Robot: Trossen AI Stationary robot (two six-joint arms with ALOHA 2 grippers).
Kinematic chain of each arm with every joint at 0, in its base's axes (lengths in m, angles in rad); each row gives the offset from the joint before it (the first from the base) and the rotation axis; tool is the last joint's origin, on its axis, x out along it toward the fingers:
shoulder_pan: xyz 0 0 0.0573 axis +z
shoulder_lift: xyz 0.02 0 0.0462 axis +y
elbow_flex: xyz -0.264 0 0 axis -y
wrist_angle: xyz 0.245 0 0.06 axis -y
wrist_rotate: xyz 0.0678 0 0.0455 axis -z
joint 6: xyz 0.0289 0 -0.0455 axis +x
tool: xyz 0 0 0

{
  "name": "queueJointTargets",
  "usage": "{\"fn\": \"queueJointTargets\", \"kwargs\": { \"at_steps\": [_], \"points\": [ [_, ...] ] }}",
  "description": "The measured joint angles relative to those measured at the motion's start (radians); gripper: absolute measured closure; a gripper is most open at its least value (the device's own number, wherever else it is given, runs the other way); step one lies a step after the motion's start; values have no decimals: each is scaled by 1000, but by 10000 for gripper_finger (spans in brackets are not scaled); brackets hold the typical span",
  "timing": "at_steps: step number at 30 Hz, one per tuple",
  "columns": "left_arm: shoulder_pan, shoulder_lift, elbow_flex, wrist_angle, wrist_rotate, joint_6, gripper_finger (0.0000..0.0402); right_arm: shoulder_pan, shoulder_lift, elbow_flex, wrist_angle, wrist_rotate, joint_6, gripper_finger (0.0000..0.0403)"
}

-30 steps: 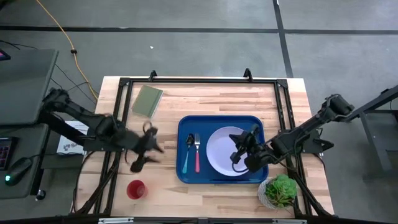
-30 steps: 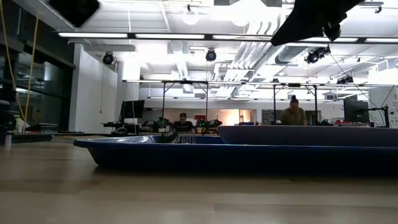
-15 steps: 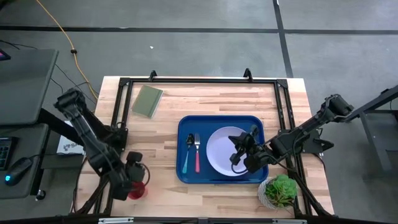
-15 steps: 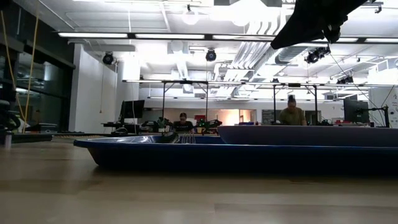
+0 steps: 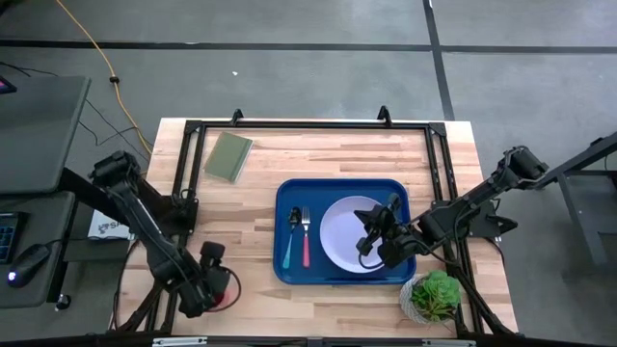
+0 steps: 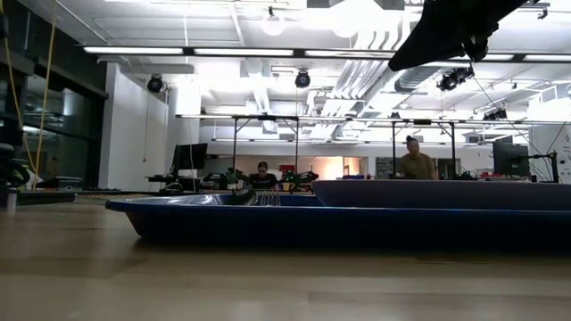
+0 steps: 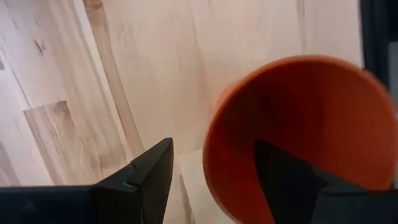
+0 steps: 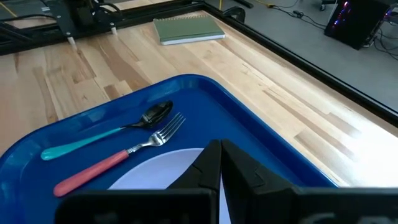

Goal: Pick and place plate/cup/fork/spoon on tray
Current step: Move the orange cup from the bottom left to top center of the table

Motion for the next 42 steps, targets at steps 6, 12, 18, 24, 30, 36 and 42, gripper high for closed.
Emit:
{"fn": "queueJointTargets", "kwargs": {
  "at_steps": [6, 12, 18, 24, 30, 36, 42],
  "points": [
    [12, 48, 0, 0, 3, 40, 232, 0, 0, 0, 0, -3, 0, 403],
    [82, 39, 23, -8, 17, 153, 378, 0, 0, 0, 1, 4, 6, 403],
    [188, 9, 166, -90, -85, 336, 399, 0, 1, 0, 19, 0, 7, 403],
    [364, 5, 363, -117, -246, 592, 401, 0, 1, 0, 21, 4, -1, 403],
    [602, 5, 425, -26, -247, 769, 401, 0, 1, 0, 2, 47, -19, 403],
    [810, 19, 425, 163, -216, 774, 401, -19, 1, 0, -7, 13, 5, 402],
    [918, 57, 423, 321, -184, 687, 402, -23, -7, 1, -93, 102, 38, 397]
  ]
}}
